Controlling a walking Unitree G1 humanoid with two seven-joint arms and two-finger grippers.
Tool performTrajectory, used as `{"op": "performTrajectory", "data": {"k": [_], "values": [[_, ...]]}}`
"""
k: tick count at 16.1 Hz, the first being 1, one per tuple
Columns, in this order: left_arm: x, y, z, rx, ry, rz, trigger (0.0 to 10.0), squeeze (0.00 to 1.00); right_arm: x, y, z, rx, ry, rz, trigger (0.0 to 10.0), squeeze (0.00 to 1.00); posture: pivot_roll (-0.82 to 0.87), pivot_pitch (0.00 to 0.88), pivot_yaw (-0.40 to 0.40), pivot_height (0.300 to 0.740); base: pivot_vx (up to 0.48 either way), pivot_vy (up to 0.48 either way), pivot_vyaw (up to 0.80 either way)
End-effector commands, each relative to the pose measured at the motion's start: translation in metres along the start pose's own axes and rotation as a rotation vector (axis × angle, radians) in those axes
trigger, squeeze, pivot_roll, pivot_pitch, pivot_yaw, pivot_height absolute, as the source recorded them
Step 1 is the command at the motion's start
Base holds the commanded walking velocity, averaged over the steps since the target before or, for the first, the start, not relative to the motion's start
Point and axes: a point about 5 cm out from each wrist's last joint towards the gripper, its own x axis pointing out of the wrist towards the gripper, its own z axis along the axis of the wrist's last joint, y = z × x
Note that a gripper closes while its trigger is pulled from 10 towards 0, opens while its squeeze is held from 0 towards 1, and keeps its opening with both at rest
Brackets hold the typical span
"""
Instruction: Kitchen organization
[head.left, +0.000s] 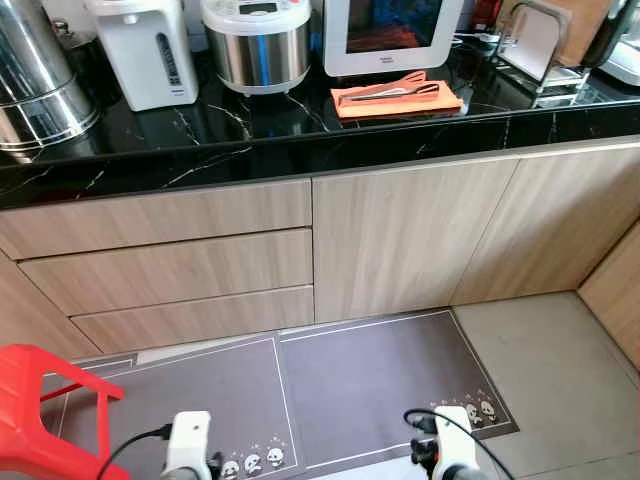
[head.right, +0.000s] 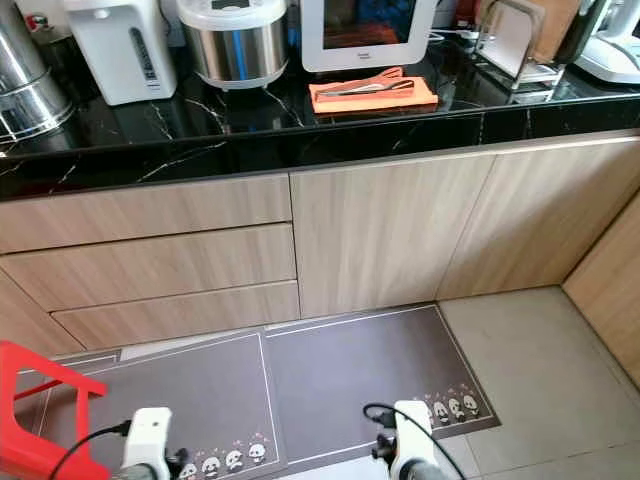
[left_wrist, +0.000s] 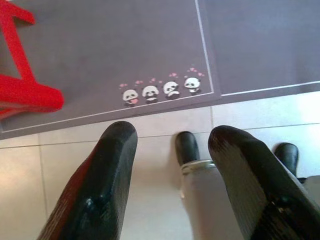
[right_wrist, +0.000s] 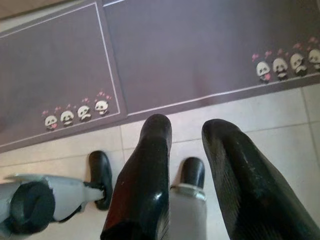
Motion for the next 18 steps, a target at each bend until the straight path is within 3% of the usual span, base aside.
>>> {"op": "performTrajectory", "data": {"k": [1, 5, 9, 11, 12, 14, 16, 18], "values": [[-0.0017, 0.0066, -0.0073, -0.020, 0.022, 0.011, 10.0, 0.00, -0.0004, 0.0032, -0.0046, -0.008, 0.007, 0.009, 10.0, 0.00, -0.09, 0.000, 0.031, 0.740, 0.000, 0.000, 0.00], [-0.0027, 0.0083, -0.0107, -0.020, 0.025, 0.013, 10.0, 0.00, -0.0013, 0.0010, -0.0087, 0.000, 0.030, 0.013, 10.0, 0.00, -0.09, 0.000, 0.043, 0.740, 0.000, 0.000, 0.00], [-0.0026, 0.0065, -0.0108, -0.002, 0.026, 0.000, 10.0, 0.00, -0.0013, 0.0019, -0.0078, 0.000, 0.027, 0.034, 10.0, 0.00, -0.09, 0.000, 0.036, 0.740, 0.000, 0.000, -0.74], [-0.0021, 0.0033, -0.0120, 0.076, 0.055, -0.004, 10.0, 0.00, -0.0001, 0.0027, -0.0022, -0.019, 0.020, 0.044, 10.0, 0.00, -0.09, 0.000, 0.034, 0.740, 0.000, 0.000, -0.78], [-0.0020, 0.0023, -0.0116, 0.065, 0.048, -0.009, 10.0, 0.00, -0.0001, 0.0025, -0.0017, -0.014, 0.015, 0.045, 10.0, 0.00, -0.09, 0.000, 0.034, 0.740, 0.000, 0.000, -0.79], [-0.0019, 0.0026, -0.0111, 0.100, 0.048, -0.001, 10.0, 0.00, -0.0003, 0.0020, -0.0018, -0.014, 0.013, 0.045, 10.0, 0.00, -0.09, 0.000, 0.034, 0.740, 0.000, -0.480, -0.80], [-0.0023, 0.0032, -0.0131, 0.064, 0.054, 0.004, 10.0, 0.00, -0.0008, 0.0008, -0.0037, -0.015, 0.019, 0.038, 10.0, 0.00, -0.10, 0.000, 0.032, 0.740, 0.000, 0.000, -0.79], [-0.0027, 0.0043, -0.0136, 0.114, 0.051, 0.004, 10.0, 0.00, -0.0007, 0.0002, -0.0033, -0.014, 0.022, 0.035, 10.0, 0.00, -0.10, 0.000, 0.034, 0.740, 0.000, -0.323, -0.79]]}}
